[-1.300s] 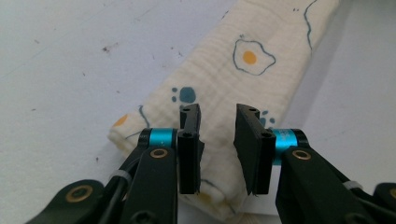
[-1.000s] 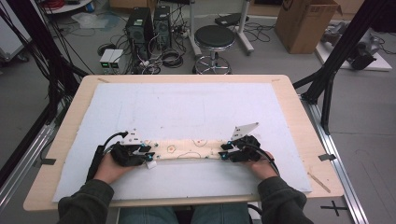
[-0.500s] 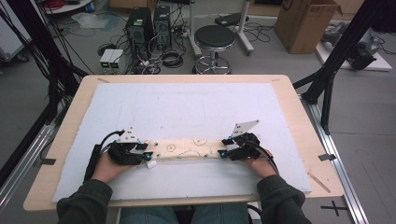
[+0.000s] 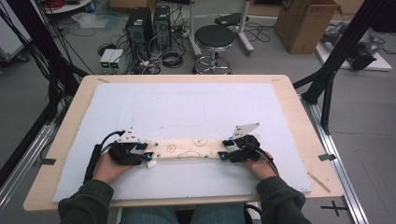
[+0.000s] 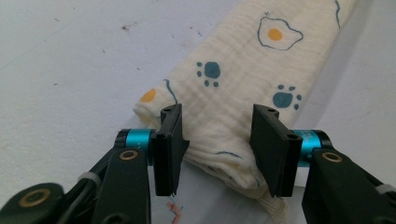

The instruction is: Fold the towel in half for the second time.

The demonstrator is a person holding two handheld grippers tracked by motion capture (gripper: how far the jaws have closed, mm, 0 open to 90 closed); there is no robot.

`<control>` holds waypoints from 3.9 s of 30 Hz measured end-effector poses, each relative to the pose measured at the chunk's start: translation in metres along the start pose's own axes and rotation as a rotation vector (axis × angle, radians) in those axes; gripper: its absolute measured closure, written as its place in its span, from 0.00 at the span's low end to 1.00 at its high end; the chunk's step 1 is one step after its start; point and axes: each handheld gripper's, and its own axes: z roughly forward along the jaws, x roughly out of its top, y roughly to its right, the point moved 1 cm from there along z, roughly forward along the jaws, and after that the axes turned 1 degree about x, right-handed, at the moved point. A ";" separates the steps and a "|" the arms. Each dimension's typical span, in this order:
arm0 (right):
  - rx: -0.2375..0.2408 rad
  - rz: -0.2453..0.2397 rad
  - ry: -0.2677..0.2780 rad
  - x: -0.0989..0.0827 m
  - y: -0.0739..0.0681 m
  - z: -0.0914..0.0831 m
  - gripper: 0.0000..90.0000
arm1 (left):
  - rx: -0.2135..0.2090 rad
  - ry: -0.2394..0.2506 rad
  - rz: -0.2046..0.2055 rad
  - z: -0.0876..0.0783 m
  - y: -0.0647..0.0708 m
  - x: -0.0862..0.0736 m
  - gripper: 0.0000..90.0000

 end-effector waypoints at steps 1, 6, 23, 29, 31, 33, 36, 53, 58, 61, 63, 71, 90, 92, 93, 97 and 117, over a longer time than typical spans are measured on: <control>-0.001 0.003 0.002 0.000 -0.001 0.000 0.51 | -0.002 0.005 -0.003 -0.001 0.000 0.000 0.59; -0.002 0.013 0.056 0.007 -0.002 -0.009 0.46 | -0.021 0.102 -0.049 -0.011 -0.003 0.007 0.56; -0.031 0.214 0.045 0.012 0.028 -0.003 0.56 | 0.082 0.133 -0.230 0.000 -0.024 0.007 0.55; -0.001 0.250 0.013 0.009 0.032 0.003 0.63 | 0.043 0.063 -0.237 0.012 -0.025 0.004 0.58; 0.009 0.253 -0.008 0.008 0.032 0.005 0.66 | 0.030 0.042 -0.241 0.013 -0.025 0.003 0.61; 0.016 0.249 -0.019 0.008 0.031 0.007 0.67 | 0.025 0.025 -0.234 0.013 -0.024 0.003 0.64; 0.027 0.246 -0.025 0.008 0.029 0.007 0.73 | 0.023 0.025 -0.223 0.012 -0.022 0.003 0.72; 0.025 0.192 -0.014 0.014 0.020 -0.004 0.87 | 0.047 0.087 -0.195 0.001 -0.016 0.011 0.89; 0.008 0.162 -0.021 0.024 0.020 -0.007 0.88 | 0.061 0.103 -0.193 0.001 -0.020 0.018 0.89; 0.005 0.168 -0.009 0.028 0.024 -0.009 0.88 | 0.070 0.120 -0.207 0.001 -0.023 0.020 0.89; 0.003 0.167 -0.009 0.030 0.026 -0.010 0.88 | 0.077 0.122 -0.213 0.001 -0.025 0.022 0.89; -0.025 0.205 0.004 0.041 0.046 -0.009 0.88 | 0.104 0.136 -0.236 0.005 -0.040 0.038 0.89; -0.121 0.272 -0.047 0.048 0.093 0.013 0.87 | 0.152 0.126 -0.340 0.045 -0.066 0.041 0.89; -0.122 0.278 -0.047 0.047 0.094 0.017 0.86 | 0.150 0.112 -0.346 0.050 -0.068 0.040 0.88; -0.124 0.271 -0.047 0.047 0.095 0.018 0.84 | 0.150 0.110 -0.342 0.051 -0.068 0.039 0.87; -0.133 0.276 -0.048 0.045 0.096 0.020 0.70 | 0.160 0.125 -0.335 0.046 -0.070 0.039 0.73; -0.097 0.179 -0.060 0.053 0.071 0.008 0.69 | 0.025 0.065 -0.178 0.031 -0.045 0.046 0.81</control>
